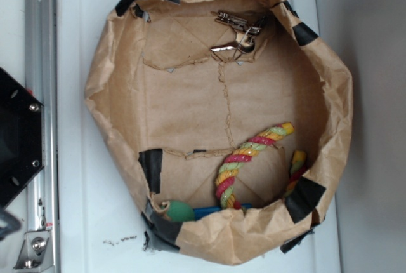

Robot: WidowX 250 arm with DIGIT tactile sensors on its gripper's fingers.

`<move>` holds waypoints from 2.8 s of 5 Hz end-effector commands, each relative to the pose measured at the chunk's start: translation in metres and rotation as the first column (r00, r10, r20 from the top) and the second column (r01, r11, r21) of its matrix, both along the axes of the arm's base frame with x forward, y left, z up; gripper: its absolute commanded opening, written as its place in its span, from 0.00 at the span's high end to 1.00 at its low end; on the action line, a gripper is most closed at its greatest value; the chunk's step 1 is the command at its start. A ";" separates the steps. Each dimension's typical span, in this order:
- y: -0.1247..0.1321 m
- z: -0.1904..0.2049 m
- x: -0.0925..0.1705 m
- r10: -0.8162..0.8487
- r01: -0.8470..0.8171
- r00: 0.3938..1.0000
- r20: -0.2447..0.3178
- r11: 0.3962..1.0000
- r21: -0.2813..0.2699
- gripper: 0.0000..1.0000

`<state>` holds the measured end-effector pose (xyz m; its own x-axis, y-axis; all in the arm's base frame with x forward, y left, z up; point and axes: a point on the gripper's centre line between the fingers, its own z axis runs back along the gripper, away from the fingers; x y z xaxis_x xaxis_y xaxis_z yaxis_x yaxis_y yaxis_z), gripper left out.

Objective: Grab the silver keys.

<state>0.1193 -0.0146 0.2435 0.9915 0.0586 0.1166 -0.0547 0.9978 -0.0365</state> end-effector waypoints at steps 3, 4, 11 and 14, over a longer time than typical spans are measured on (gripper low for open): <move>-0.010 -0.016 0.046 0.276 -0.267 0.956 0.094 0.958 -0.104 0.00; -0.008 -0.035 0.049 0.317 -0.309 0.944 0.096 0.947 -0.094 0.00; 0.020 -0.101 0.194 0.373 -0.379 0.899 0.228 0.925 -0.020 0.00; 0.061 -0.132 0.165 0.514 -0.532 0.833 0.205 0.846 0.042 0.00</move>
